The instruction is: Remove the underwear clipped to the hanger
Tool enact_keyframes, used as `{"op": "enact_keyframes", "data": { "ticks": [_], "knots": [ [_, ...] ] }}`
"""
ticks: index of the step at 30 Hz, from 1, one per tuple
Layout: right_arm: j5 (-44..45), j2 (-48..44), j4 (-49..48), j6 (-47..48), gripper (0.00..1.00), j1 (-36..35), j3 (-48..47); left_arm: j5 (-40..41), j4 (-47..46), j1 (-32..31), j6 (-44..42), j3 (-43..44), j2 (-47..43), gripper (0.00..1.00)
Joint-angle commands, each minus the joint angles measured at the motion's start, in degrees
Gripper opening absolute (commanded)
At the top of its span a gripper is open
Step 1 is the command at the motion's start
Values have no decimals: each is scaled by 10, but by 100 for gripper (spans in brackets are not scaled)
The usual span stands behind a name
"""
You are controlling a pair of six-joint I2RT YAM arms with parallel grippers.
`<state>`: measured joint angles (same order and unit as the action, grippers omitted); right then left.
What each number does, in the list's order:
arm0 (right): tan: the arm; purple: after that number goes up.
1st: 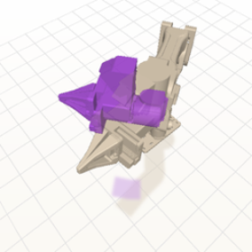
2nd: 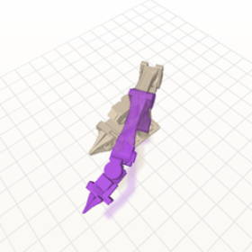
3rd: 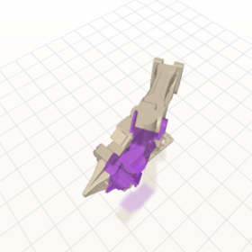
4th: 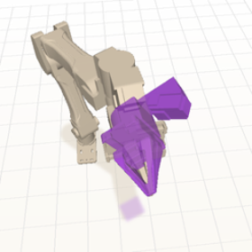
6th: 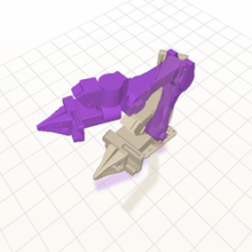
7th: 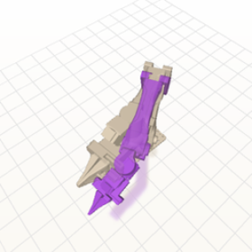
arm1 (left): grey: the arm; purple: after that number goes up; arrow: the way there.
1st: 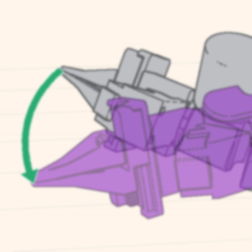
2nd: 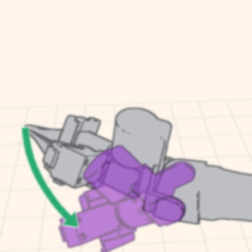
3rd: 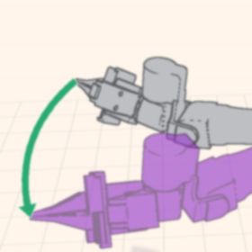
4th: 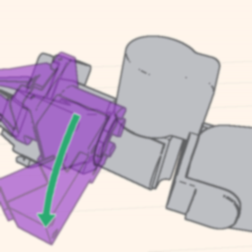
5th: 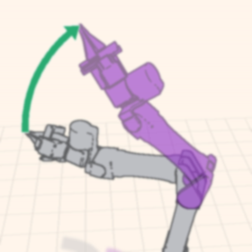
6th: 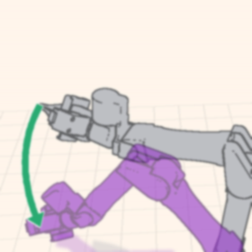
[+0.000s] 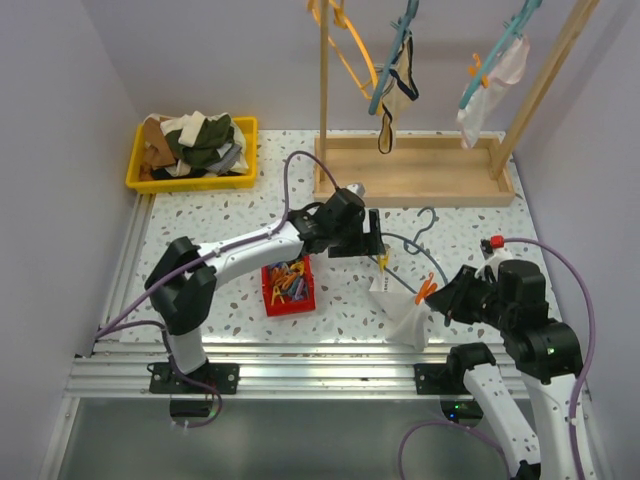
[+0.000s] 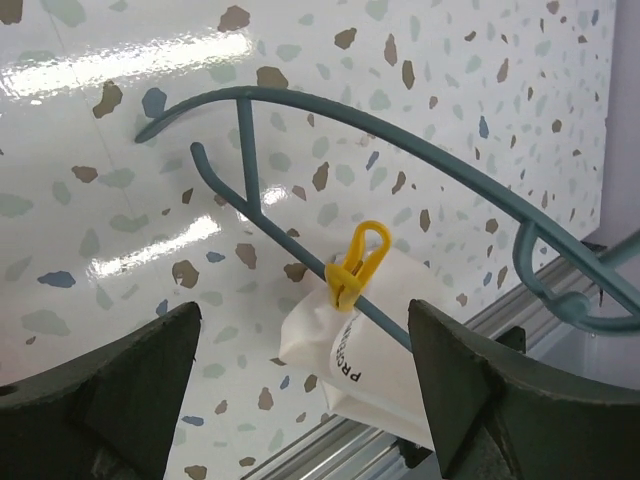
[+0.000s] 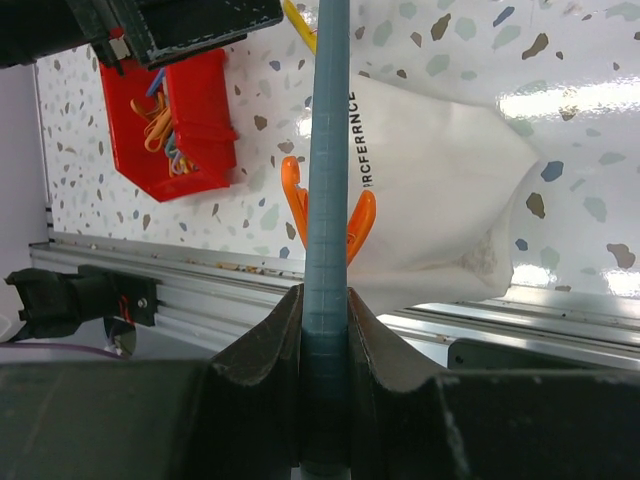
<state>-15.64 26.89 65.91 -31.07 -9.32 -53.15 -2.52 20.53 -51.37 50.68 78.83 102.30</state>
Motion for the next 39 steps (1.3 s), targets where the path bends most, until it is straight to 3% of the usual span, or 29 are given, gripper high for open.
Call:
{"op": "enact_keyframes", "data": {
  "ticks": [1,10,18,24,27,30,36,39],
  "knots": [
    [11,-4,3,12,0,2,-20,52,40,-10,21,51,29,88],
    [19,7,-6,15,0,2,-28,72,57,-27,29,89,71,85],
    [58,19,-18,-8,0,2,-51,60,39,-29,54,25,44,50],
    [51,31,-31,-5,0,2,-51,48,-5,-30,82,-40,12,36],
    [45,32,-32,4,0,1,-46,55,-30,-33,95,-61,-10,38],
    [43,28,-25,14,0,2,-41,76,-42,-37,97,-39,-18,47],
    [32,23,-25,16,0,1,-33,132,53,-51,73,107,50,63],
    [33,27,-29,15,0,1,-40,142,93,-51,67,171,99,66]
  ]
}}
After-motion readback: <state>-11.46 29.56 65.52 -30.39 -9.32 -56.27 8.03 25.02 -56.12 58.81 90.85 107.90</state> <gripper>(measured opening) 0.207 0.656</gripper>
